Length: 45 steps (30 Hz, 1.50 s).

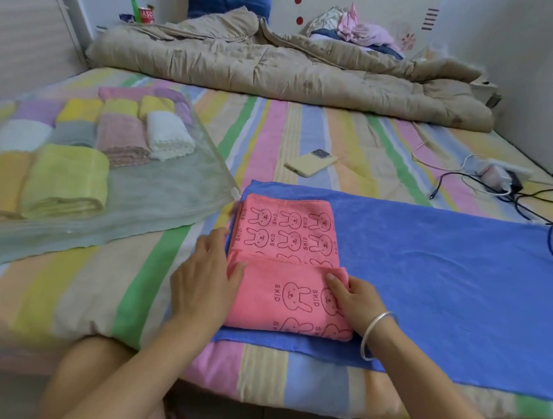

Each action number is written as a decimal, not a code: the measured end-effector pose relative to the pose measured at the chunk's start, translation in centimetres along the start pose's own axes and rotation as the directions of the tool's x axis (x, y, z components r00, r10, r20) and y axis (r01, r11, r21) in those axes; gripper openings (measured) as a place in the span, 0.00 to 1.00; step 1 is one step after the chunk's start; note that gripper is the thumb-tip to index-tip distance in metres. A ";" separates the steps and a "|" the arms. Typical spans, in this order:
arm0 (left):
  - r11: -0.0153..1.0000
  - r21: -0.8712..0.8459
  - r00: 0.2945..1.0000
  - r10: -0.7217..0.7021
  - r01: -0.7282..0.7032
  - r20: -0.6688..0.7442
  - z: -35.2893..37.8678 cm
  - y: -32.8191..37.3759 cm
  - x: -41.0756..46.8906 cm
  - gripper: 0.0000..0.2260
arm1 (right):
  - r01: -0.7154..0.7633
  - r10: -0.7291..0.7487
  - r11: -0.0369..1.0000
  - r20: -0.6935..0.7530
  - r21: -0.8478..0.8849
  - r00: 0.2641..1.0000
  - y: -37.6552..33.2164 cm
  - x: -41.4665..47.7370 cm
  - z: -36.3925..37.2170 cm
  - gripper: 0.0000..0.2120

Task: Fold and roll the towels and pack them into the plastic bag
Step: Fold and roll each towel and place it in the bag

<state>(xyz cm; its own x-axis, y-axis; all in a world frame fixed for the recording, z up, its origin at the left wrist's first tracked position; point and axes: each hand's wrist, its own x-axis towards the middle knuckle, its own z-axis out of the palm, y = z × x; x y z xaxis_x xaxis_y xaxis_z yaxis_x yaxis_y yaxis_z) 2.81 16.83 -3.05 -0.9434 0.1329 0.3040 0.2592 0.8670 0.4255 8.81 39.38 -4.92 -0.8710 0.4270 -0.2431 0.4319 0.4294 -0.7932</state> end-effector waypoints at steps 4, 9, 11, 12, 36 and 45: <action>0.732 -0.109 0.734 0.679 -0.673 0.027 -0.1 -0.3 -0.9 0.22 | -0.031 0.032 0.999 0.071 -0.017 0.997 -0.6 0.2 -0.4 0.17; 0.701 -0.127 0.622 0.690 -0.702 0.371 1.1 -2.4 -1.0 0.33 | -0.101 0.084 0.992 0.190 0.081 0.978 -0.5 0.4 -1.3 0.15; 0.722 -0.156 0.635 0.674 -0.674 0.378 1.0 -2.2 -0.7 0.33 | -0.012 0.000 0.987 0.080 0.160 0.997 -0.1 -0.4 -2.2 0.15; 0.726 -0.162 0.640 0.673 -0.669 0.371 0.9 -2.0 -0.5 0.32 | 0.169 -0.165 0.983 -0.054 0.076 0.985 0.2 -1.0 -2.7 0.18; 0.778 -0.596 0.957 0.285 -0.200 0.050 -2.3 -1.7 -0.5 0.09 | 0.629 -0.621 0.775 -0.116 0.052 0.775 0.0 -3.3 -3.8 0.11; 0.980 -0.071 0.962 -0.169 0.188 0.215 3.0 -0.3 4.2 0.23 | -0.040 0.026 0.993 -0.124 -0.112 0.992 -1.2 3.5 -0.1 0.17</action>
<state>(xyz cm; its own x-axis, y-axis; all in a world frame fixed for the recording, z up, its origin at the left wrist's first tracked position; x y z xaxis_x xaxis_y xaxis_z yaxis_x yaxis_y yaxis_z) -1.87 18.63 -4.47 -0.9957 0.0843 0.0377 0.0914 0.8404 0.5343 5.29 40.45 -4.72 -0.8236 0.5334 -0.1928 0.4903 0.4985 -0.7149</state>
